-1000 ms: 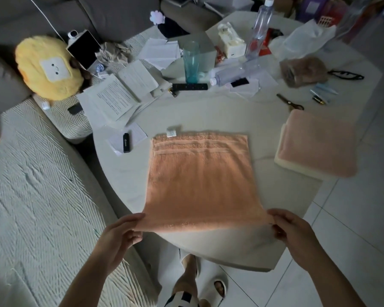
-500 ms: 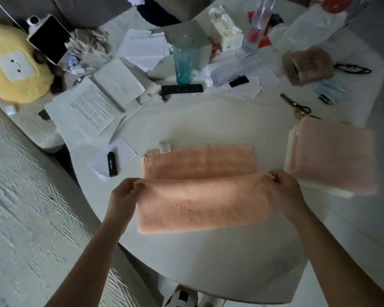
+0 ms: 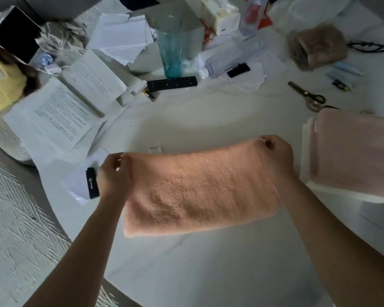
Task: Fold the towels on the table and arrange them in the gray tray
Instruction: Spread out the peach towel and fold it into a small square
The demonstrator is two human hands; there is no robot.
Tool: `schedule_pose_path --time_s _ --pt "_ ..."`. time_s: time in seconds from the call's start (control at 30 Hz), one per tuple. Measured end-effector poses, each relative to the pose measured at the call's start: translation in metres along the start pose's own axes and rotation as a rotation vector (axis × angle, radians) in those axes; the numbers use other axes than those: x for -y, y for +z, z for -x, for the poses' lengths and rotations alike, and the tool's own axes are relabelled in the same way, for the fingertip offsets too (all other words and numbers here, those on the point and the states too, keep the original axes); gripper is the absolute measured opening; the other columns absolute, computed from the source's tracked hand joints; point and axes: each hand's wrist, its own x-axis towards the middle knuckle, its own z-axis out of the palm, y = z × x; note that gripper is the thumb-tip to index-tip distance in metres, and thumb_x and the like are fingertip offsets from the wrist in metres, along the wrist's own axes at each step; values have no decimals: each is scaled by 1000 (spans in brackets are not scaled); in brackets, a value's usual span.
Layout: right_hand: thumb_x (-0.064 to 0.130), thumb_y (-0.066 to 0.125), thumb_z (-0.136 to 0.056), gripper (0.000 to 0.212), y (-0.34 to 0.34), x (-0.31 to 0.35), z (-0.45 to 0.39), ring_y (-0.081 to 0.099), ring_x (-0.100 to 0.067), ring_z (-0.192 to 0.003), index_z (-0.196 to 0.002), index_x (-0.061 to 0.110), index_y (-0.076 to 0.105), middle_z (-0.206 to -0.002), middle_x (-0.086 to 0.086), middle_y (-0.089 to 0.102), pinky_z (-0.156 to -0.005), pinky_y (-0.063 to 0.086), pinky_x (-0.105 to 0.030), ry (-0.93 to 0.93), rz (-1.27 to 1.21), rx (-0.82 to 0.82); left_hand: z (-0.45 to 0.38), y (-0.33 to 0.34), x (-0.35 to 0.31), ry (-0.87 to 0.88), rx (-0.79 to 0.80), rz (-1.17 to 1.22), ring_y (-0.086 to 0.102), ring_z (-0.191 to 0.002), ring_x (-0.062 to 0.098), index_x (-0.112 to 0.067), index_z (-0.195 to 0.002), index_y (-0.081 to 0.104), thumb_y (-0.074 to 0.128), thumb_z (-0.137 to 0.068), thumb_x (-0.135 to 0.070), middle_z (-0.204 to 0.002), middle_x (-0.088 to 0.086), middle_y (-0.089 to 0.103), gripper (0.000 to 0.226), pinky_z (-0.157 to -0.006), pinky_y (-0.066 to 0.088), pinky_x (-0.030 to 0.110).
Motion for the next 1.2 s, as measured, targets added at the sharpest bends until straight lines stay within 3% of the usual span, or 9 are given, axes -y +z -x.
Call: schedule_pose_path --time_s 0.13,0.2,0.3,0.43,0.57,0.63,0.7,1.03,1.2 --pt "29 57 -74 17 3 3 -6 60 12 -65 -74 41 68 -71 25 69 -50 40 -4 -77 -37 -57 -6 -2 -1 59 -114 5 60 -80 16 -23 -103 65 50 -96 -38 -88 -5 66 22 -68 41 28" --pt "28 56 -77 14 6 -1 -7 62 7 -68 -77 34 68 -73 20 69 -51 40 -7 -98 40 -54 -5 4 -2 85 -78 -72 59 -73 14 -21 -103 65 50 -98 -36 -87 -3 67 22 -62 39 26" --pt "20 56 -87 13 10 -10 -7 64 -16 -88 -94 21 67 -93 2 71 -70 44 -26 -129 275 -16 6 10 1 168 -27 -202 61 -89 31 -10 -113 64 52 -99 -22 -104 14 67 22 -74 43 34" --pt "20 62 -87 46 23 0 17 47 -34 -127 -132 11 54 -137 -15 52 -103 37 -46 -393 626 -71 37 17 -4 447 -87 -358 42 -128 34 -16 -132 55 55 -93 -14 -140 15 47 39 -104 32 49" --pt "32 45 -96 62 73 8 90 21 -33 -150 -151 5 34 -161 -15 28 -120 17 -49 -741 634 317 73 48 -7 566 298 -566 0 -154 24 -25 -157 20 29 -99 -39 -168 7 6 60 -122 8 53" --pt "39 33 -99 66 92 0 114 13 -31 -152 -154 5 27 -164 -14 21 -122 15 -51 -848 735 480 80 56 4 576 355 -762 -13 -153 25 -24 -160 6 23 -98 -46 -167 8 -11 68 -123 5 55" --pt "47 25 -100 70 95 -12 114 2 -26 -154 -157 8 17 -166 -10 10 -122 11 -48 -903 907 524 81 54 14 634 355 -842 -10 -153 28 -21 -160 5 26 -97 -50 -167 10 -9 72 -122 8 56" --pt "58 25 -99 78 15 -60 51 1 -27 -154 -158 9 10 -167 -10 6 -121 15 -50 -712 1073 281 67 19 33 490 303 -794 -10 -154 26 -36 -157 -7 12 -95 -67 -167 1 -9 72 -122 10 55" --pt "59 15 -98 75 6 -61 35 -4 -28 -153 -159 16 5 -167 -9 -2 -122 11 -53 -576 1081 255 82 4 41 438 339 -737 -6 -154 26 -28 -159 -2 14 -95 -63 -167 3 -8 74 -121 16 57"
